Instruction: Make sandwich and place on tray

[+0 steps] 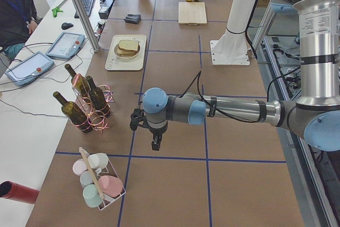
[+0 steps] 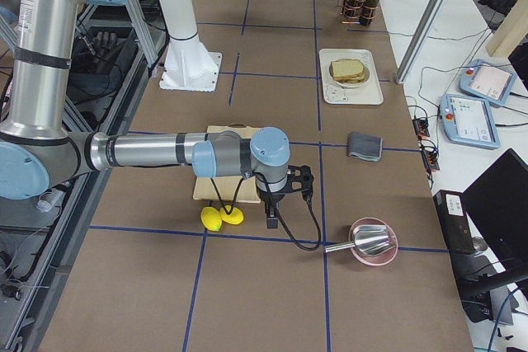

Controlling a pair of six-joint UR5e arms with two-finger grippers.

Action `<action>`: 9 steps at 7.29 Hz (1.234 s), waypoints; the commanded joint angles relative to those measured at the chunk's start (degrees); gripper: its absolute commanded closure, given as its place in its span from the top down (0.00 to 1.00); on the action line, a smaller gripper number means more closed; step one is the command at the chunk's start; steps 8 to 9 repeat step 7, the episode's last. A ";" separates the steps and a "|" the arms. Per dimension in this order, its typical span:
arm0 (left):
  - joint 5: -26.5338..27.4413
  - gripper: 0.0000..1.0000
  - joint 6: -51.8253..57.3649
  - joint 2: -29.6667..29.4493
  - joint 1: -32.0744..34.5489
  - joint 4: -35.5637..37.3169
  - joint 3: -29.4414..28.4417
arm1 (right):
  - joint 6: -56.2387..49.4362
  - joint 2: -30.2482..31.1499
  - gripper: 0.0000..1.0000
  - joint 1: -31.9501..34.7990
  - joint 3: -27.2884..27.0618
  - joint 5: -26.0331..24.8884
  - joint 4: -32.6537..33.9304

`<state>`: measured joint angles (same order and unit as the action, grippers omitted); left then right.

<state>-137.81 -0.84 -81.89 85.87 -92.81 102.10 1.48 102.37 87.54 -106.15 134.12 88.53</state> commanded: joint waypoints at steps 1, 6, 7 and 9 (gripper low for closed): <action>0.00 1.00 0.05 0.06 0.00 0.00 0.21 | 0.02 0.02 1.00 0.00 0.06 0.00 -0.02; 0.00 1.00 0.05 0.06 0.00 0.00 0.73 | -0.07 0.02 1.00 0.00 -0.03 0.08 -0.02; 0.00 1.00 -0.04 -0.02 0.00 0.00 0.73 | -0.07 0.11 1.00 0.00 -0.03 0.08 -0.02; 0.00 1.00 -0.04 -0.02 0.00 0.00 0.73 | -0.07 0.11 1.00 0.00 -0.03 0.08 -0.02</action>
